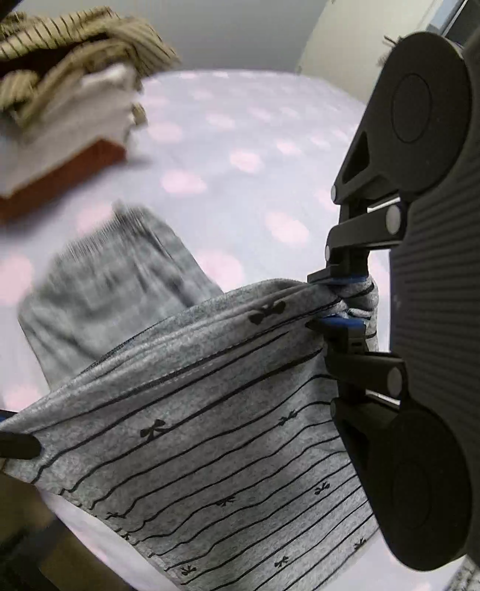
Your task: Fold clothes
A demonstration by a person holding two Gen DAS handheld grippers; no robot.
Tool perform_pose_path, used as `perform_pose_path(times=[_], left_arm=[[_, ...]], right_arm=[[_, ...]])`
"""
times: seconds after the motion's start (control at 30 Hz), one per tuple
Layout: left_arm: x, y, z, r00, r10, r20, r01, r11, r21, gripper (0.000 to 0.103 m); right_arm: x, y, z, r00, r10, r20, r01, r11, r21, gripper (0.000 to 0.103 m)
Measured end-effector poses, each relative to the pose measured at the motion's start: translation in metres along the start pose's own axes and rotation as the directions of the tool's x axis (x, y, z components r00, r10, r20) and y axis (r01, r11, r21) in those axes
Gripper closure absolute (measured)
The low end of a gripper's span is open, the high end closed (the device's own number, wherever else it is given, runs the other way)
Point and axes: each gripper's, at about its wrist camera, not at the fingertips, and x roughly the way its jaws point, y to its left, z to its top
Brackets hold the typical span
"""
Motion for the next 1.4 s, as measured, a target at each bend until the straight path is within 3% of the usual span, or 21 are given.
perform_pose_path(times=[0.27, 0.5, 0.6, 0.77, 0.83, 0.9, 0.97, 1.07, 1.4], left_arm=[[-0.010, 0.071, 0.032, 0.989, 0.140, -0.055, -0.142, 0.989, -0.035, 0.097], [0.020, 0.100, 0.040, 0.975, 0.189, -0.116, -0.198, 0.978, -0.071, 0.097], [0.026, 0.097, 0.040, 0.966, 0.222, -0.134, -0.230, 0.972, -0.040, 0.096], [0.027, 0.090, 0.039, 0.941, 0.315, -0.127, -0.318, 0.948, -0.009, 0.093], [0.021, 0.085, 0.040, 0.932, 0.350, -0.097, -0.352, 0.936, -0.004, 0.088], [0.016, 0.078, 0.042, 0.927, 0.370, -0.065, -0.370, 0.929, 0.004, 0.077], [0.013, 0.071, 0.042, 0.925, 0.378, -0.038, -0.377, 0.926, 0.017, 0.076], [0.013, 0.053, 0.039, 0.939, 0.343, -0.029, -0.341, 0.939, 0.049, 0.076], [0.046, -0.036, 0.017, 0.974, 0.217, -0.062, -0.197, 0.951, 0.237, 0.076]], right_arm=[[0.024, -0.061, 0.034, 0.988, -0.124, 0.097, 0.123, 0.992, 0.015, 0.084], [0.073, -0.082, 0.063, 0.990, -0.098, 0.100, 0.098, 0.995, 0.003, 0.083], [0.092, -0.083, 0.070, 0.990, -0.092, 0.110, 0.091, 0.996, 0.019, 0.082], [0.098, -0.084, 0.072, 0.977, -0.163, 0.138, 0.146, 0.981, 0.128, 0.064], [0.096, -0.086, 0.072, 0.970, -0.193, 0.151, 0.164, 0.969, 0.183, 0.064], [0.088, -0.085, 0.065, 0.968, -0.204, 0.149, 0.164, 0.956, 0.241, 0.056], [0.087, -0.080, 0.055, 0.969, -0.206, 0.135, 0.160, 0.944, 0.289, 0.052], [0.079, -0.061, 0.034, 0.978, -0.177, 0.106, 0.130, 0.929, 0.347, 0.046], [0.033, 0.080, -0.020, 0.995, -0.088, 0.054, 0.051, 0.876, 0.479, 0.042]])
